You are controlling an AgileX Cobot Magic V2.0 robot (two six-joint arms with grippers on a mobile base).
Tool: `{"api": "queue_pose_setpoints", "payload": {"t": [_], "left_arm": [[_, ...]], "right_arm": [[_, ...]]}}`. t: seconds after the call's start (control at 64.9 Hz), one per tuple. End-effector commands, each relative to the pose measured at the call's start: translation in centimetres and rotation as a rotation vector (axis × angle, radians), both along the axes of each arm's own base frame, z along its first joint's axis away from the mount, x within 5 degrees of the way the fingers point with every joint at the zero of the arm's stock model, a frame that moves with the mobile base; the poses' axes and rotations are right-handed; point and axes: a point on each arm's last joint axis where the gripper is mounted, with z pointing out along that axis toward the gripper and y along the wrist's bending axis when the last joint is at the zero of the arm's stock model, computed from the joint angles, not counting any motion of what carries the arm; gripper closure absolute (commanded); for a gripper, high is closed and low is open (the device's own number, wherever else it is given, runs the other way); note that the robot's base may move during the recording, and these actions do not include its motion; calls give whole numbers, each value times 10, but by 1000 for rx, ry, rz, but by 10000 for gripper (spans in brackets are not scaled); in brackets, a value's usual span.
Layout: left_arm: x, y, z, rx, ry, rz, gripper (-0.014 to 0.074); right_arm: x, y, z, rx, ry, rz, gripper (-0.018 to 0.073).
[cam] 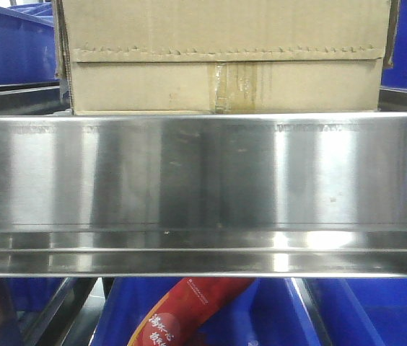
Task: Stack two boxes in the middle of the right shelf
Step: 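Open both grippers and release the boxes on the shelf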
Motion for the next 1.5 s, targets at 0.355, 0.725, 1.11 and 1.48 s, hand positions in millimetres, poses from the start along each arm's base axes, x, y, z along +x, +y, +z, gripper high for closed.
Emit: {"api": "queue_pose_setpoints", "payload": {"t": [0.355,0.725,1.11,1.48], "left_arm": [[-1,-1,-5,-27,-108,-21,708],[-1,-1,-5,-27,-108,-21,708],[-35,23,-38,40,-120,146,708],[-49,33,-119,6,-171,277,708]], "right_arm": [[1,-1,1,-8,-48,-11,721],[1,-1,1,-8,-48,-11,721],[1,-1,1,-8,-48,-11,721],[1,-1,1,-8,-48,-11,721]]}}
